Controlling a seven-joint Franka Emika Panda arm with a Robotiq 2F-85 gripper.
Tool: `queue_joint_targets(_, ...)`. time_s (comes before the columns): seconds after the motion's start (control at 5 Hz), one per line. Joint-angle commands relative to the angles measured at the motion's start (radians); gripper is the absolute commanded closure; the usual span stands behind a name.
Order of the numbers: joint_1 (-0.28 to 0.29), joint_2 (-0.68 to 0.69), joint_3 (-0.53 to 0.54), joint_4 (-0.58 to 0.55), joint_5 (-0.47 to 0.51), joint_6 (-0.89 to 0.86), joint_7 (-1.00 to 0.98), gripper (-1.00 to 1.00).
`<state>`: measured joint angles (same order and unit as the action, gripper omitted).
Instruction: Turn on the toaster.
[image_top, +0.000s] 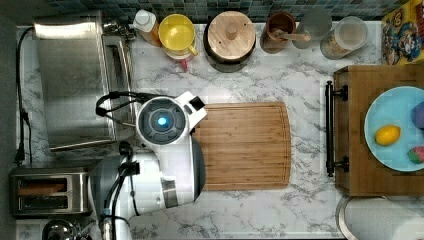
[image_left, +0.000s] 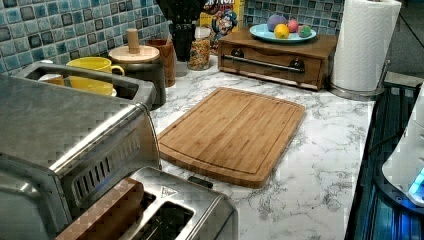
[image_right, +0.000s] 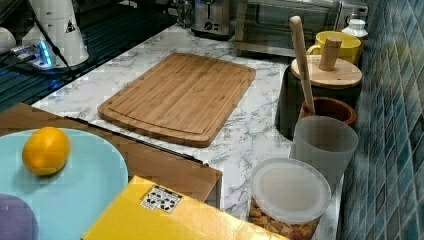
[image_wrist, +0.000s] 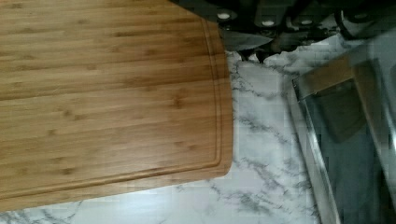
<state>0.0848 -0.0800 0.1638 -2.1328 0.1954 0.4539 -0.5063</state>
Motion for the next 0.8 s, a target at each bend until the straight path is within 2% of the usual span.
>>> queue_joint_targets(0.2, 0.071, -0.060, 0.053, 0.000, 0.125, -0.051, -0.207, 1.00)
queue_joint_targets(0.4, 0.042, -0.078, 0.115, -0.016, 0.127, -0.051, -0.202, 1.00)
queue_joint_targets(0.6, 0.076, -0.086, 0.120, -0.036, 0.157, -0.075, -0.251, 1.00)
queue_joint_targets(0.8, 0.111, -0.140, 0.142, -0.094, 0.180, -0.027, -0.250, 1.00)
